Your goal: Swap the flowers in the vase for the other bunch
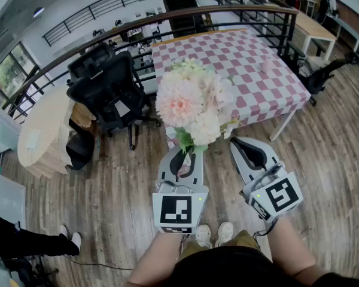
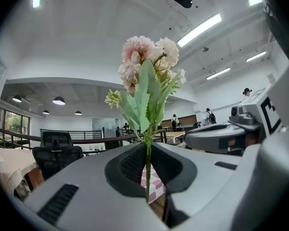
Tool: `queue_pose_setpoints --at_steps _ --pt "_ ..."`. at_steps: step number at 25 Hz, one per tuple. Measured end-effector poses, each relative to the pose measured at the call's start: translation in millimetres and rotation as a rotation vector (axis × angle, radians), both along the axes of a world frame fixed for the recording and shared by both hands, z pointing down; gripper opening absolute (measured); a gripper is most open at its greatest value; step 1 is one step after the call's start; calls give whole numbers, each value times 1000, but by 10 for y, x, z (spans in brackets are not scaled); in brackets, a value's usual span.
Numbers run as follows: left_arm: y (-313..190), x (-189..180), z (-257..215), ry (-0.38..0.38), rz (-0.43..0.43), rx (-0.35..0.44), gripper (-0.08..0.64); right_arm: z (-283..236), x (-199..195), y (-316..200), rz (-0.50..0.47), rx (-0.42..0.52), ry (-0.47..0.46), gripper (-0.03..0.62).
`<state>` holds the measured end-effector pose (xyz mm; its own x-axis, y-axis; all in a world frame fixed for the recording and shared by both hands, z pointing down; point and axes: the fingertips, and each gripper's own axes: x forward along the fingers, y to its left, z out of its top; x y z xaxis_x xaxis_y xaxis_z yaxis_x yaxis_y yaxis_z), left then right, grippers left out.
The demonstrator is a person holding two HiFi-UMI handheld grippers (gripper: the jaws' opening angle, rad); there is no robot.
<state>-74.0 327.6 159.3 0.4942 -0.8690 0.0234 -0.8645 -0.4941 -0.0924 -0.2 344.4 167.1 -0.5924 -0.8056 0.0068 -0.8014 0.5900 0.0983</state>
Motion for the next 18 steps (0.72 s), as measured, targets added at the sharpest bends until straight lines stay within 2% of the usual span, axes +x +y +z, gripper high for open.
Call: queue_pose_setpoints --at_steps 18 --pt "95 73 -112 -6 -26 16 35 -78 59 119 -35 32 8 37"
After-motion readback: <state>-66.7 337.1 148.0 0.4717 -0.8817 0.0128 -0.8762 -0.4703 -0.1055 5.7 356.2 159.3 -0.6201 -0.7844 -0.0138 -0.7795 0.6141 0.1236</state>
